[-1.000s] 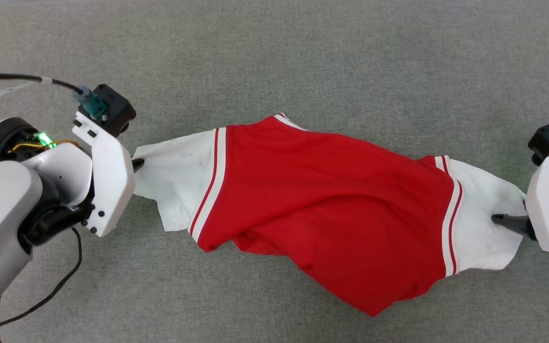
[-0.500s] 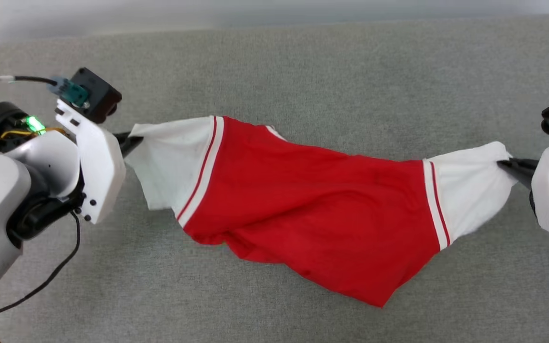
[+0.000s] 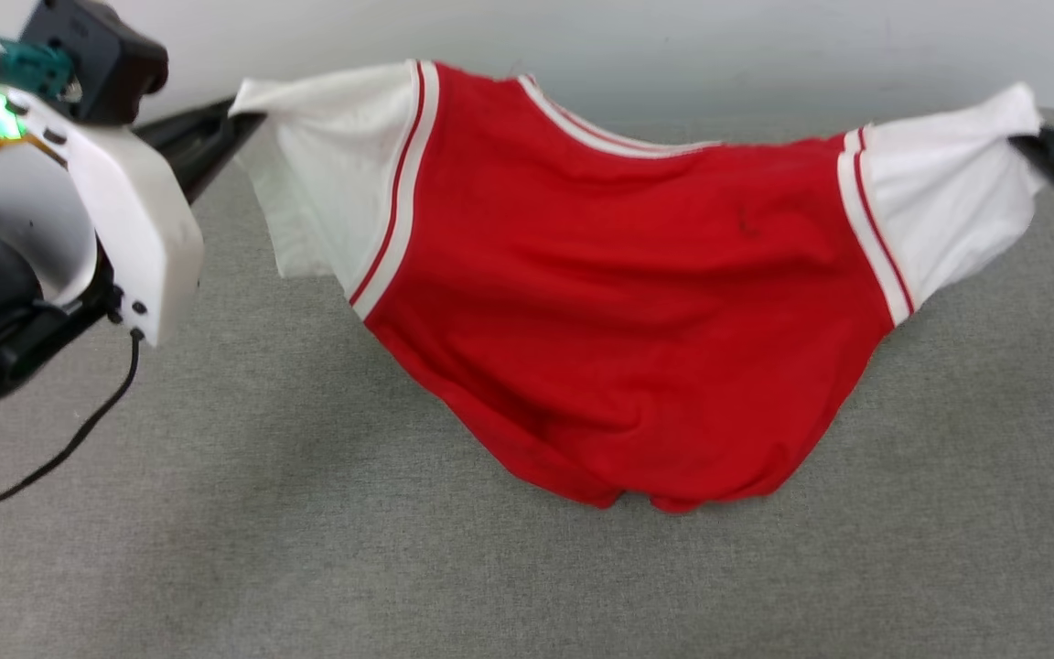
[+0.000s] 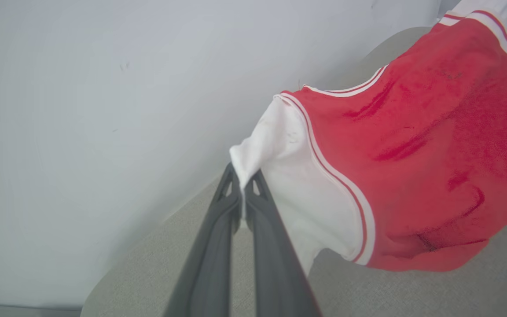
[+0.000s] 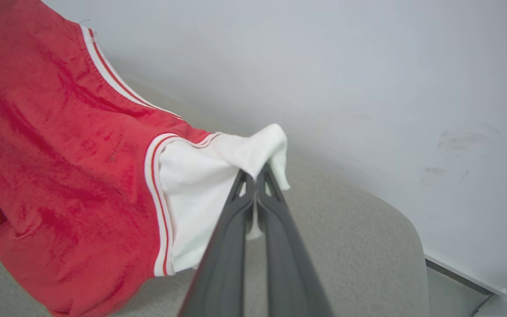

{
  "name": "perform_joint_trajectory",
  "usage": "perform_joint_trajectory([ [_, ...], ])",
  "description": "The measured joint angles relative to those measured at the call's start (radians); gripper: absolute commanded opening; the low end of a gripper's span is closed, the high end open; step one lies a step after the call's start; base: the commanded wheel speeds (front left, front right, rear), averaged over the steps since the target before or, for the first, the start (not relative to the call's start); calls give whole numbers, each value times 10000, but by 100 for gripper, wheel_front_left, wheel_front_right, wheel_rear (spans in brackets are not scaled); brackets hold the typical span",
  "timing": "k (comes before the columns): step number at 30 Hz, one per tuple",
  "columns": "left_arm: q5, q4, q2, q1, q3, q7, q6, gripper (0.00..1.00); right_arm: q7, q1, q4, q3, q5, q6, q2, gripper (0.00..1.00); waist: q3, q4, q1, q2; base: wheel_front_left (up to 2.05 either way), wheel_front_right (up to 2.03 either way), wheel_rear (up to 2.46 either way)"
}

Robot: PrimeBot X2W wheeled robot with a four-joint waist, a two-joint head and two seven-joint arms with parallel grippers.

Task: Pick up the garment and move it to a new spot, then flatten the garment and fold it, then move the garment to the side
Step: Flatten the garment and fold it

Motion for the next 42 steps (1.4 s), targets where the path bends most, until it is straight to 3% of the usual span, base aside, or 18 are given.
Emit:
perform_joint_trajectory([
  [7,372,186,-508,-962,165,-169,-2,0,-339,-791,23,-596,-706,0,117,0,90,82,-1,1,0,0,0],
  [14,970,1421,-1576,-3102,343,-403,-199,0,-98,-3176,740,-830,-1910,0,853,0,888,108,0,0,0,0,0],
  [23,1630,3398,-2686,-5599,612,-1152,-307,0,-313,-6577,2477,-384,-3373,0,1785,0,2226,132,1,0,0,0,0],
  [35,1981,5590,-3419,-8205,838,-2197,-470,0,-1486,-9941,4872,46,-4337,0,2838,0,3224,287,1,0,0,0,0],
  [42,1910,6571,-3540,-8682,527,-2748,-514,0,-2299,-10743,6149,554,-4583,0,3503,0,3457,401,1,0,0,0,0],
])
